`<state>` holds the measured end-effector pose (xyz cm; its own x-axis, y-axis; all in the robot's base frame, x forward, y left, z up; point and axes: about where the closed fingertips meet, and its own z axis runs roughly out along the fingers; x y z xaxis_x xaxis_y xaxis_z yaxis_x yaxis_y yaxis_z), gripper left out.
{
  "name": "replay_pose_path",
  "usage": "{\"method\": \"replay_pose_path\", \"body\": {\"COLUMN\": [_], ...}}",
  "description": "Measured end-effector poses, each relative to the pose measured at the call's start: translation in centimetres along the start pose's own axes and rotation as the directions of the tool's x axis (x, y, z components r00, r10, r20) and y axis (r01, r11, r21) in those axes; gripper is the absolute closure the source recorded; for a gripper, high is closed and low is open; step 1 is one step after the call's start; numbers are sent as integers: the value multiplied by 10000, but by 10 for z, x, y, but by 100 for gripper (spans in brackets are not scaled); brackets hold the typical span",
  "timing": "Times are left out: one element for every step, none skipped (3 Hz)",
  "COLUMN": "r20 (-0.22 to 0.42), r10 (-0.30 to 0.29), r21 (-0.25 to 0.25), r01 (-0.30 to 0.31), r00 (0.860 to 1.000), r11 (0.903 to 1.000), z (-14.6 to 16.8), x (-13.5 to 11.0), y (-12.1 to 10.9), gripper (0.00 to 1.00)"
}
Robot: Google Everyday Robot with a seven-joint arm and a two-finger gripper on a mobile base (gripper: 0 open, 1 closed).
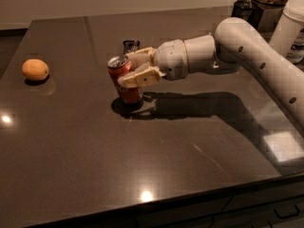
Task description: Place coke can upright
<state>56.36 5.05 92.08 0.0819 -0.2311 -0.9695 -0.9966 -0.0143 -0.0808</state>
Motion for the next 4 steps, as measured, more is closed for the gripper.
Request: {"method": "replay_pose_path", "body": {"r20": [382,846,1115,1115], "r10": [23,-29,-260,-260], "r21": [160,234,171,169], "r01": [-29,9,242,243], "r00": [9993,9964,9934,9934], "r11": [9999,9997,9996,9996], "z": [0,2,5,5], "x": [1,3,2,2], "y": [4,8,11,11], "gripper": [35,4,0,0]}}
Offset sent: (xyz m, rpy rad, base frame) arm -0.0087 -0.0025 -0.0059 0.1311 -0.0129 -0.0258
